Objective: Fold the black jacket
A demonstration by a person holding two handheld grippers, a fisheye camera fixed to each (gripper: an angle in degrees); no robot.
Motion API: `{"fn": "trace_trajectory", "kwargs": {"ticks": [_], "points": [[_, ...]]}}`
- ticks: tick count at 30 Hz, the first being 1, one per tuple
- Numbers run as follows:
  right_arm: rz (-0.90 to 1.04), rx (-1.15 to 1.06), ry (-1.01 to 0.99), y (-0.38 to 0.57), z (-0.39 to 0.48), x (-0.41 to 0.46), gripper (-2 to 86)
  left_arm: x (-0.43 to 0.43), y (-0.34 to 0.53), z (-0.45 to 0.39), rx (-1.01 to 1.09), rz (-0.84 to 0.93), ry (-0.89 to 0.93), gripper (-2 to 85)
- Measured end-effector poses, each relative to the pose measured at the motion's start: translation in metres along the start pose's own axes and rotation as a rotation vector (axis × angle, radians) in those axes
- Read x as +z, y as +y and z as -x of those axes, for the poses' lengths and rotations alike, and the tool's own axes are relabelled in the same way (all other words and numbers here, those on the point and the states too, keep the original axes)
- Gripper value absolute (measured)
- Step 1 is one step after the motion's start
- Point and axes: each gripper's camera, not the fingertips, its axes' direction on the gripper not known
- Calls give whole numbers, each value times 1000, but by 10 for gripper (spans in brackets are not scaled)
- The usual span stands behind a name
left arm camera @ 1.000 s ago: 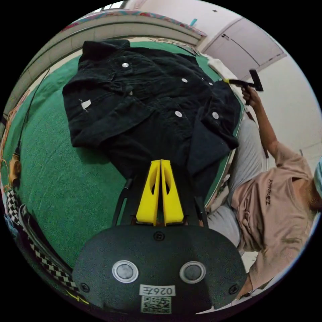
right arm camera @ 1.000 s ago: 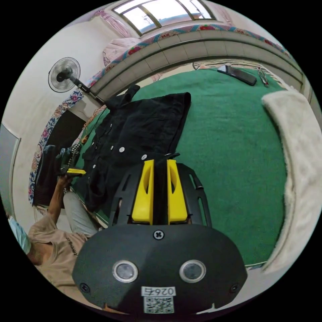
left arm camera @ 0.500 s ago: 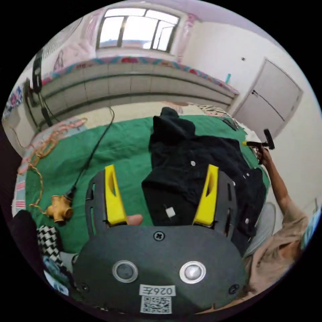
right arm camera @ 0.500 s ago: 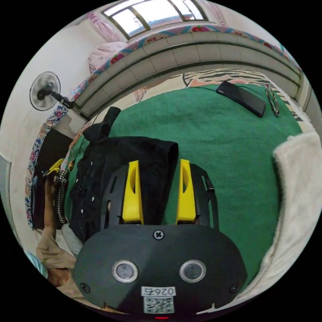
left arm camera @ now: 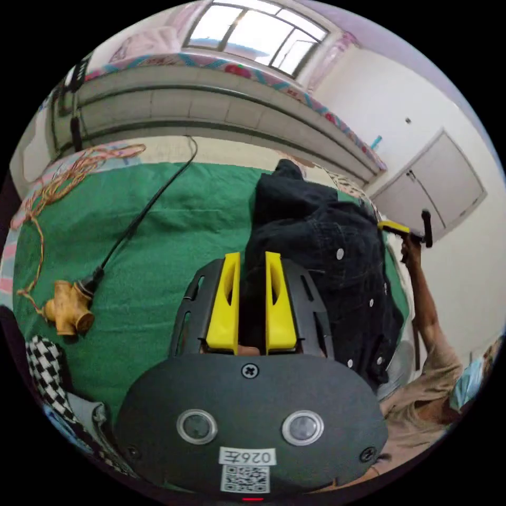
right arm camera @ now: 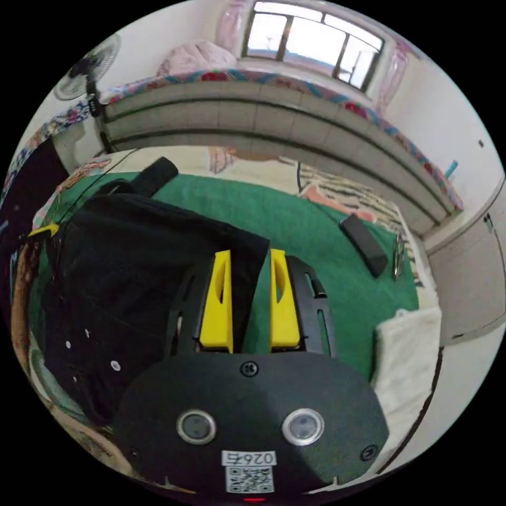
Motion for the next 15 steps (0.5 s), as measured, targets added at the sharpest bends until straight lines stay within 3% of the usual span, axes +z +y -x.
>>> {"fn": "trace_trajectory", "kwargs": {"ticks": [4,10,12,15], "points": [[1,21,-198,47,7,-15,88,-14,39,-16,39,-2,43,69],[190,25,-318,179,12,-20,115,-21,143,-89,308,214,151,48],[212,61,-326,208,13,-17,115,2,172,-119,418,385,35,44],[98,92,-308,224,14,-24,110,-14,176,-143,462,317,-153,8]]}}
